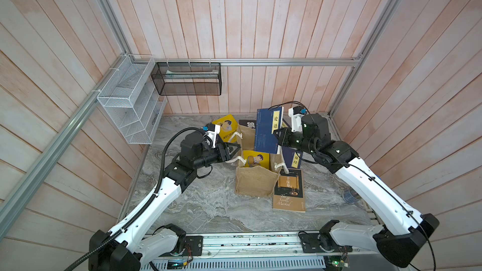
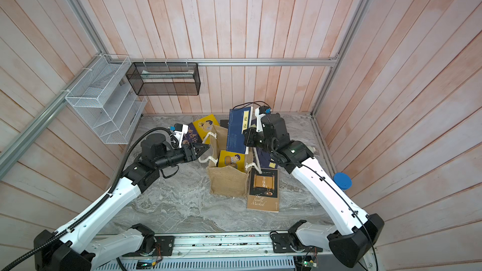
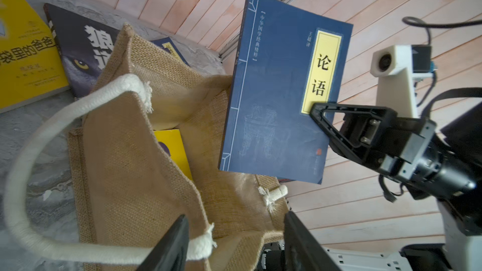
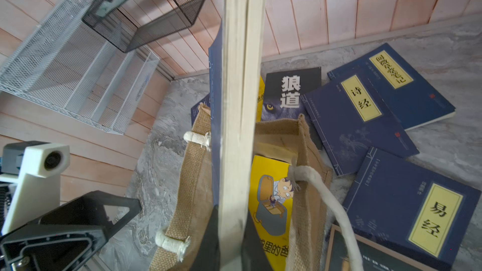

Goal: Put the books into the canvas bag
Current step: Place the book in the canvas bag.

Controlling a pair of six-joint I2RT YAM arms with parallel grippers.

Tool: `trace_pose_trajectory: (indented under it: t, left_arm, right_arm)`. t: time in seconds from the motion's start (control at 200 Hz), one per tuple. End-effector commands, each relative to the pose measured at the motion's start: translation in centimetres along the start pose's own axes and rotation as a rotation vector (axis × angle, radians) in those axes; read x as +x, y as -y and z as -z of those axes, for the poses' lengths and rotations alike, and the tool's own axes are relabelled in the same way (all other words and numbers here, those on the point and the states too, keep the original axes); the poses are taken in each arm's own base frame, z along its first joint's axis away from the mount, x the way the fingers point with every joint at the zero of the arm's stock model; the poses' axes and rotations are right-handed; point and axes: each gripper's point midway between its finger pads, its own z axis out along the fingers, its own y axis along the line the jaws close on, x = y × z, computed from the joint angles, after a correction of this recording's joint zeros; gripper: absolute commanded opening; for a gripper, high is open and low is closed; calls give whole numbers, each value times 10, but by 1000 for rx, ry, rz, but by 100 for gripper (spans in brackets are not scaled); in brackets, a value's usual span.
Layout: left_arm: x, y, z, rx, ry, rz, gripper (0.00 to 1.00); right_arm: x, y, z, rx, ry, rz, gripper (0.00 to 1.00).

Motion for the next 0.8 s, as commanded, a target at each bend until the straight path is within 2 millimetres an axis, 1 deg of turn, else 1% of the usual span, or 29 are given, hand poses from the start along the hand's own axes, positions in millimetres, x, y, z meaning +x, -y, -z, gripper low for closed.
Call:
trace_pose_trajectory:
  t: [0.0, 0.1, 0.18, 0.215, 0.295, 0.4, 0.465, 0.545, 0.655, 0.795]
  left_arm:
    - [-1, -10, -11, -74, -2, -45, 61]
    - [9, -22, -23, -132, -40, -47, 61]
    - [16, -33, -29, -191, -72, -49, 61]
    - [19, -37, -31, -210, -84, -51, 59]
    - [24, -41, -32, -241, -96, -57, 49]
    - [25, -44, -30, -264, -94, -62, 32]
    - [23, -42, -29, -264, -88, -74, 19]
    - [23, -40, -28, -260, -89, -84, 9]
    - [23, -40, -27, -259, -94, -89, 2]
    - [23, -38, -27, -248, -88, -97, 0]
  right_arm:
    - [10, 0, -8, -12, -47, 2, 0]
    - [23, 0, -21, -24, -105, -5, 0]
    - [33, -2, -31, -24, -145, -4, 0]
    - [38, -3, -36, -24, -163, -2, 0]
    - [50, -6, -48, -26, -208, 4, 0]
    - [67, -8, -66, -18, -270, 6, 0]
    - [77, -8, -77, -15, -306, -7, 0]
    - [87, -6, -87, -8, -332, -23, 0]
    - [94, -8, -93, -22, -338, -39, 0]
    - [108, -2, -100, -23, -365, -49, 0]
